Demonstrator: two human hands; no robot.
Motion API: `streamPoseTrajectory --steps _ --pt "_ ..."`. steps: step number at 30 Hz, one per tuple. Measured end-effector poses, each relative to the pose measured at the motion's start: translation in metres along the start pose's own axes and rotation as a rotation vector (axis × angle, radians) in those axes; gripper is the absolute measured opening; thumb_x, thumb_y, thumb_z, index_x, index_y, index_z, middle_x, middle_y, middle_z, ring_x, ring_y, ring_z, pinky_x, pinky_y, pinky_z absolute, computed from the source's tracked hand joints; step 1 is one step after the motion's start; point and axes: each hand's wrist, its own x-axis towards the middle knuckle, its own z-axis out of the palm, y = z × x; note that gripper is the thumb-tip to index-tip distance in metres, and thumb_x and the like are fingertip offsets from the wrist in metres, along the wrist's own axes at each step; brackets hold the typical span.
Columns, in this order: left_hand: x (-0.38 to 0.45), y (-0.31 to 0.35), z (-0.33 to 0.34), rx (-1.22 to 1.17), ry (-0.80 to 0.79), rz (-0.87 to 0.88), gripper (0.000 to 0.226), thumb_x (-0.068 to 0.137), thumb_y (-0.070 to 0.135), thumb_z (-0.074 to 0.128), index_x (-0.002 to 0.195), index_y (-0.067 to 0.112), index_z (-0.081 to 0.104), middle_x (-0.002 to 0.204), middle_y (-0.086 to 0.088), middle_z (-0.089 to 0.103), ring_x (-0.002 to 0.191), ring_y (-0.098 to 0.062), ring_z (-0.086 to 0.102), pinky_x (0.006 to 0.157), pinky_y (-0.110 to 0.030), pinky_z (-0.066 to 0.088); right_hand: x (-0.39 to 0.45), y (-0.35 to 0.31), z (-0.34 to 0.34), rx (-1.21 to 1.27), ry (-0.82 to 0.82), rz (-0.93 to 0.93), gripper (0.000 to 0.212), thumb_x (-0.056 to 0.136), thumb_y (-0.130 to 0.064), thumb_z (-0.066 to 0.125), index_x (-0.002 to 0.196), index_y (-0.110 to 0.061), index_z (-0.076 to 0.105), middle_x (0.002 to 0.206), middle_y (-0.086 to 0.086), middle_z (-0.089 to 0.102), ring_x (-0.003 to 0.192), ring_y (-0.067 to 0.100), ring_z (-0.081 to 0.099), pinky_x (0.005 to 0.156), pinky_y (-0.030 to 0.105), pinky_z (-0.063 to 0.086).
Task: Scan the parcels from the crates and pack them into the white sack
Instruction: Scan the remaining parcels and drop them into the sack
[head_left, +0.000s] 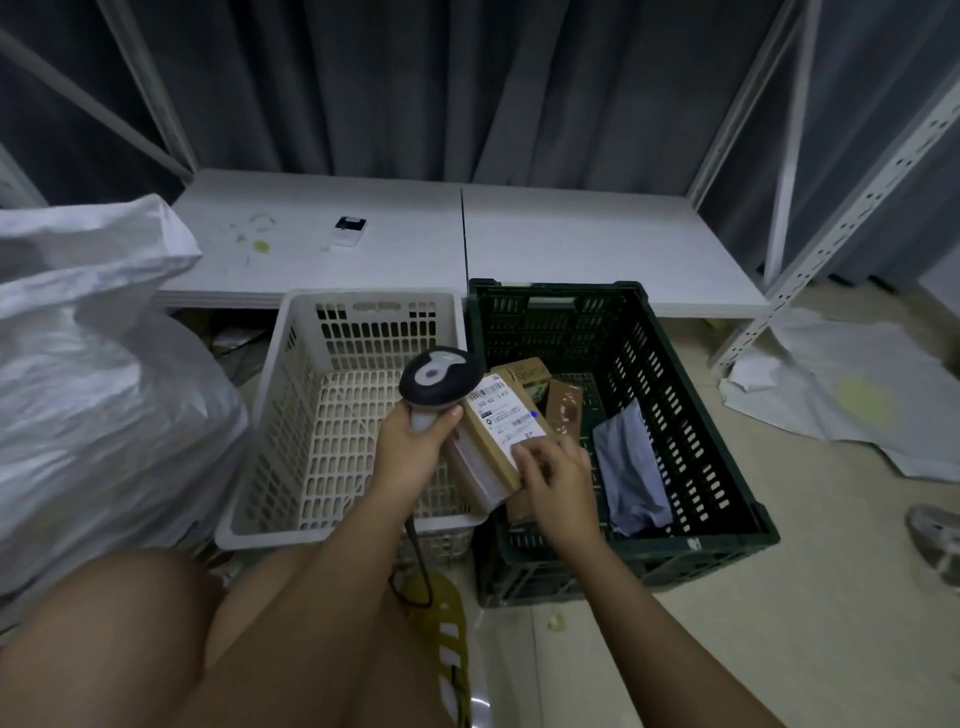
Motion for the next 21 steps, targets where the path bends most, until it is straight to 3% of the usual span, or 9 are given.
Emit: streamPoseTrajectory --steps 2,5,7,9,12,13,15,17,21 --pt "0.003 -0.005 0.0 0.0 -0.007 -0.02 0.037 0.087 0.016 0.068 0.122 0.012 0.056 0.102 0.004 0.061 0.091 -0.009 0.059 0.063 -0.008 0.041 0.003 -0.002 0.001 0.041 0.031 0.077 0.026 0.091 -0.026 0.066 0.114 -0.016 0.062 0.116 0.001 0.047 0.119 0.027 0.04 0.091 0.029 0.036" --pt "0.008 -0.009 0.001 -0.028 -0.022 -0.032 0.039 0.087 0.016 0.068 0.123 0.014 0.055 0.106 0.003 0.062 0.084 0.0 0.057 0.063 -0.006 0.041 0.008 0.002 0.007 0.133 0.004 0.31 0.085 0.074 -0.046 0.08 0.143 -0.026 0.035 0.146 -0.001 0.027 0.137 0.023 0.022 0.11 0.04 0.03" --pt "0.013 -0.012 0.003 -0.057 -0.027 -0.041 0.036 0.086 0.016 0.069 0.12 0.016 0.056 0.105 0.004 0.063 0.083 0.003 0.056 0.062 -0.005 0.042 0.012 0.006 0.012 0.347 -0.053 0.458 0.108 0.06 -0.056 0.086 0.146 -0.036 0.023 0.151 -0.002 0.029 0.137 0.027 0.033 0.108 0.049 0.039" --pt "0.016 -0.014 0.005 -0.065 -0.027 -0.059 0.035 0.086 0.016 0.069 0.118 0.015 0.056 0.103 0.003 0.062 0.083 -0.001 0.057 0.062 -0.007 0.043 0.016 0.01 0.016 0.514 -0.107 0.481 0.087 0.064 -0.045 0.087 0.134 -0.033 0.037 0.138 0.003 0.046 0.121 0.022 0.054 0.097 0.043 0.052" --pt "0.021 -0.019 0.007 -0.078 -0.032 -0.1 0.037 0.086 0.015 0.069 0.121 0.013 0.056 0.108 -0.001 0.062 0.095 -0.014 0.06 0.071 -0.017 0.047 0.024 0.009 0.013 0.446 -0.101 0.378 0.032 0.084 -0.038 0.073 0.101 -0.021 0.053 0.11 0.007 0.062 0.098 0.019 0.063 0.079 0.035 0.055" --pt "0.023 -0.021 0.007 -0.082 -0.035 -0.11 0.038 0.086 0.015 0.069 0.121 0.012 0.056 0.109 -0.002 0.063 0.099 -0.018 0.061 0.077 -0.023 0.048 0.03 0.007 0.01 0.384 -0.087 0.365 0.026 0.091 -0.038 0.065 0.091 -0.015 0.053 0.096 0.007 0.063 0.088 0.019 0.061 0.071 0.031 0.051" --pt "0.026 -0.024 0.008 -0.076 -0.042 -0.131 0.038 0.085 0.016 0.07 0.12 0.013 0.057 0.111 -0.003 0.064 0.103 -0.02 0.061 0.086 -0.033 0.05 0.043 0.006 0.005 0.235 -0.024 0.352 0.042 0.097 -0.042 0.053 0.081 -0.003 0.053 0.076 0.014 0.059 0.07 0.019 0.053 0.06 0.03 0.038" --pt "0.028 -0.028 0.009 -0.067 -0.056 -0.144 0.036 0.084 0.019 0.071 0.118 0.014 0.058 0.112 -0.004 0.067 0.101 -0.021 0.063 0.09 -0.039 0.052 0.057 0.002 0.0 0.187 -0.024 0.363 0.052 0.097 -0.045 0.051 0.081 0.004 0.056 0.075 0.021 0.06 0.065 0.019 0.052 0.055 0.028 0.035" --pt "0.03 -0.032 0.009 -0.021 -0.059 -0.155 0.035 0.084 0.021 0.072 0.116 0.014 0.06 0.113 -0.006 0.067 0.1 -0.021 0.064 0.086 -0.035 0.052 0.084 -0.011 -0.006 0.314 -0.28 0.554 0.026 0.099 -0.041 0.05 0.112 -0.02 0.043 0.089 0.002 0.057 0.074 0.014 0.056 0.057 0.025 0.041"
